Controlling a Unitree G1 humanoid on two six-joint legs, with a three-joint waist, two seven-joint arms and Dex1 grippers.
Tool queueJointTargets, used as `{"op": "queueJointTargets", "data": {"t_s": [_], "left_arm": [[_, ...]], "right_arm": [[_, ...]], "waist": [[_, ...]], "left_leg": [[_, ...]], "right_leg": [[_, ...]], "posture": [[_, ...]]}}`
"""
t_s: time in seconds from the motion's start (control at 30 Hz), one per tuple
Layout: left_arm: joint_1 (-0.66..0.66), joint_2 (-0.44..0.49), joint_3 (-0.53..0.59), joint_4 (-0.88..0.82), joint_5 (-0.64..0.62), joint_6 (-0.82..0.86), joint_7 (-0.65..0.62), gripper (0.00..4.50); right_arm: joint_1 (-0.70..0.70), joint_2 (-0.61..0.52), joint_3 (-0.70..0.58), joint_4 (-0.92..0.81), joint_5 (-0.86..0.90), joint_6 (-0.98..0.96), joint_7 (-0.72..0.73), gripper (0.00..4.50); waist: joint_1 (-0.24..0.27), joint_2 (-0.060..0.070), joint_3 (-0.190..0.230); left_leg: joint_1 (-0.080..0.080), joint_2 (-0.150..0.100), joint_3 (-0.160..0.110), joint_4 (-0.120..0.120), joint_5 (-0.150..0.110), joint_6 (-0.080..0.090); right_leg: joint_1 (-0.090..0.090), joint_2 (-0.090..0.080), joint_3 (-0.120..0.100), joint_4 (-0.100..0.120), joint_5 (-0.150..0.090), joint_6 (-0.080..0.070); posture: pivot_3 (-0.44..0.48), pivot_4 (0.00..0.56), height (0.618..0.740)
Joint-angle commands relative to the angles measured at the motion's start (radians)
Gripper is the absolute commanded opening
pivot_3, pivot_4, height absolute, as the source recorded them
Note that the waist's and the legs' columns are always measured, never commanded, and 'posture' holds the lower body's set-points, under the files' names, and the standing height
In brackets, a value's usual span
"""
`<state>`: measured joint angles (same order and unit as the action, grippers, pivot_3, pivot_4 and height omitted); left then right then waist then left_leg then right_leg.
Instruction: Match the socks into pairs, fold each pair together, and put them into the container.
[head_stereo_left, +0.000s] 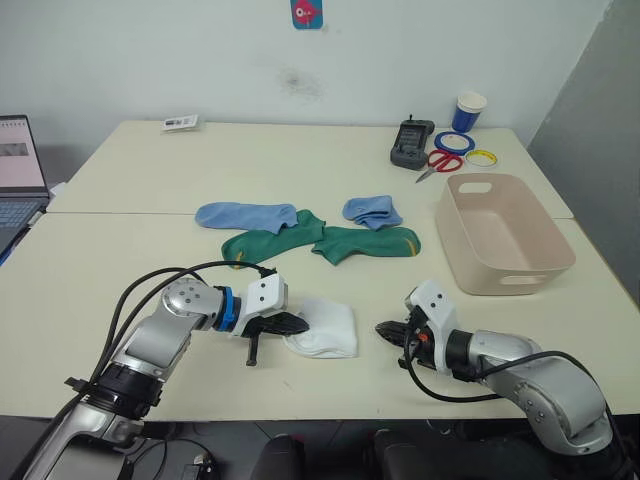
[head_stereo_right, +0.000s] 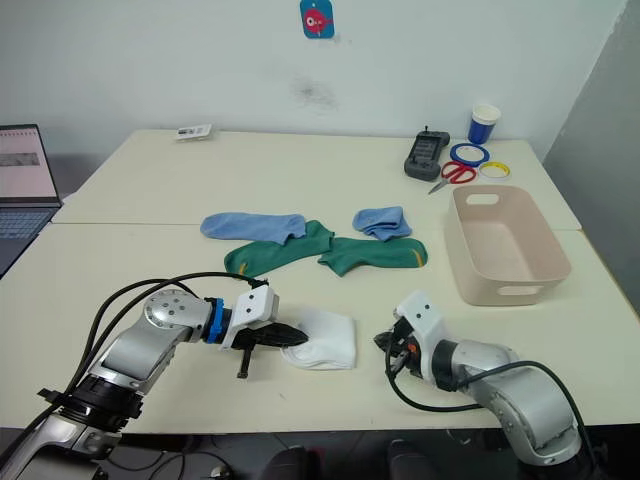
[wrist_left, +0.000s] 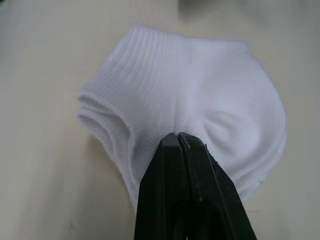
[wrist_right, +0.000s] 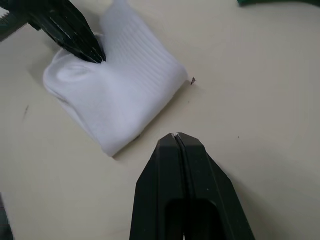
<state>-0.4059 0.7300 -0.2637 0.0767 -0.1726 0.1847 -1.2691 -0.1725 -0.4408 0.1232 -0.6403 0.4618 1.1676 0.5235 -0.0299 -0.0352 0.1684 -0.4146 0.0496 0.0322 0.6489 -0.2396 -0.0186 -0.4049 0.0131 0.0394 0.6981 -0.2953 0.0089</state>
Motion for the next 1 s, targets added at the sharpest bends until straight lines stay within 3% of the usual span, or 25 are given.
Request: {"op": "queueJointTargets", "data": {"t_s": [0.03,0.37,0.63,1.0], "left_arm": [[0.026,0.021,-0.010,0.032,0.041,-0.007,0.003,0.00],[0.120,0.065,0.017,-0.019,0.040,-0.017,0.015,0.00],[0.115,0.065,0.018,-0.023,0.040,-0.011,0.021,0.00],[0.102,0.065,0.018,-0.006,0.044,-0.014,0.019,0.00]], "right_arm": [[-0.042,0.064,-0.085,-0.016,0.104,0.164,-0.020,0.61],[-0.173,0.307,-0.137,0.173,0.108,0.378,-0.148,4.07],[-0.257,0.411,-0.091,0.337,0.069,0.343,-0.210,4.07],[-0.309,0.573,-0.137,0.445,0.090,0.323,-0.235,4.07]], "waist": [[-0.001,0.000,0.000],[-0.011,0.002,-0.003],[-0.027,0.003,-0.013],[-0.028,0.004,-0.015]], "left_leg": [[0.000,0.000,0.000,0.000,0.000,0.000],[0.003,0.004,0.001,-0.002,0.000,0.000],[0.006,0.006,0.002,-0.003,0.000,0.000],[0.007,0.009,0.003,-0.003,0.000,0.000]], "right_leg": [[0.000,0.000,0.000,0.000,0.000,0.000],[0.000,0.002,0.001,0.001,0.001,-0.001],[0.002,0.004,0.002,0.001,0.001,-0.002],[0.002,0.005,0.002,0.001,0.001,-0.002]], "posture": [[0.000,0.150,0.732],[0.000,0.150,0.732],[0.000,0.150,0.732],[0.000,0.150,0.732]]}}
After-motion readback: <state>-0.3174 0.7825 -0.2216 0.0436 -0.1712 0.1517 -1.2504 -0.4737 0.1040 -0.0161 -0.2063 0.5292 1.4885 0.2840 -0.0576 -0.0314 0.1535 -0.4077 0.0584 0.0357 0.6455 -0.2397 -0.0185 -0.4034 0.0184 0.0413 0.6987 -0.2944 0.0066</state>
